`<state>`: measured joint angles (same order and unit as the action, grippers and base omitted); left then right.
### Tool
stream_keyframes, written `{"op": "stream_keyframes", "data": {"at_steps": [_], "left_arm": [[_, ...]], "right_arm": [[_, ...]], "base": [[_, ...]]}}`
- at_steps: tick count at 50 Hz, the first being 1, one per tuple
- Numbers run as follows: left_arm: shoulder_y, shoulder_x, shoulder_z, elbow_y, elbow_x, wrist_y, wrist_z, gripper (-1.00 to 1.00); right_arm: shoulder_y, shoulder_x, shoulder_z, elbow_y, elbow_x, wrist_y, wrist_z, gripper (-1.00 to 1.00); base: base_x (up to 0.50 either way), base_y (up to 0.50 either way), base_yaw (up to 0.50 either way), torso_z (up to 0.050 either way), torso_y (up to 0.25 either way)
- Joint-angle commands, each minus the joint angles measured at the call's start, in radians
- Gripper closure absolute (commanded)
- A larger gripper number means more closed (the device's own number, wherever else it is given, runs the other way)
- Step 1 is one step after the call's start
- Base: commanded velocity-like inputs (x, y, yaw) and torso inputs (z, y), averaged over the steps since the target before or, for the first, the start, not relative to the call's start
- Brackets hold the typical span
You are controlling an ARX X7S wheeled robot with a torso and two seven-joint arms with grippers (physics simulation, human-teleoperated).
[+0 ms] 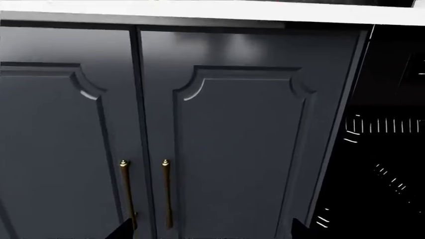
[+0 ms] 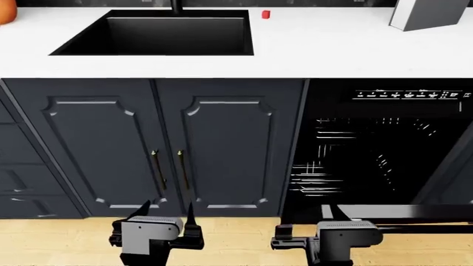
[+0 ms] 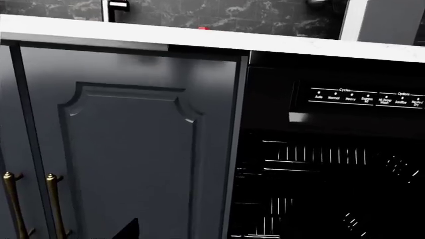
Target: Close the dishwasher door
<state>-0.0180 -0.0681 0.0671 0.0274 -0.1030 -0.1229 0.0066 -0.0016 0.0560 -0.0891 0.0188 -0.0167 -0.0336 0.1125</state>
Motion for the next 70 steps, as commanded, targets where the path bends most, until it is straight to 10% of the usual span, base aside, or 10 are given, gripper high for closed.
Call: {"op": "stream_keyframes", "data": {"at_steps": [1, 70], "left_arm": [[0.001, -0.016, 0.018, 0.000, -0.019, 0.005, -0.010, -1.00], [0.007, -0.076, 0.094, -0.005, -0.063, 0.064, -0.069, -1.00]], "right_arm": [[0.002, 0.016, -0.021, 0.006, 0.003, -0.004, 0.035, -1.00], [0.000, 0.079, -0.098, -0.002, 0.053, -0.036, 0.123, -1.00]], "base": [[0.00, 0.00, 0.00, -0.050, 0.000], [0.00, 0.00, 0.00, -0.050, 0.000]]}}
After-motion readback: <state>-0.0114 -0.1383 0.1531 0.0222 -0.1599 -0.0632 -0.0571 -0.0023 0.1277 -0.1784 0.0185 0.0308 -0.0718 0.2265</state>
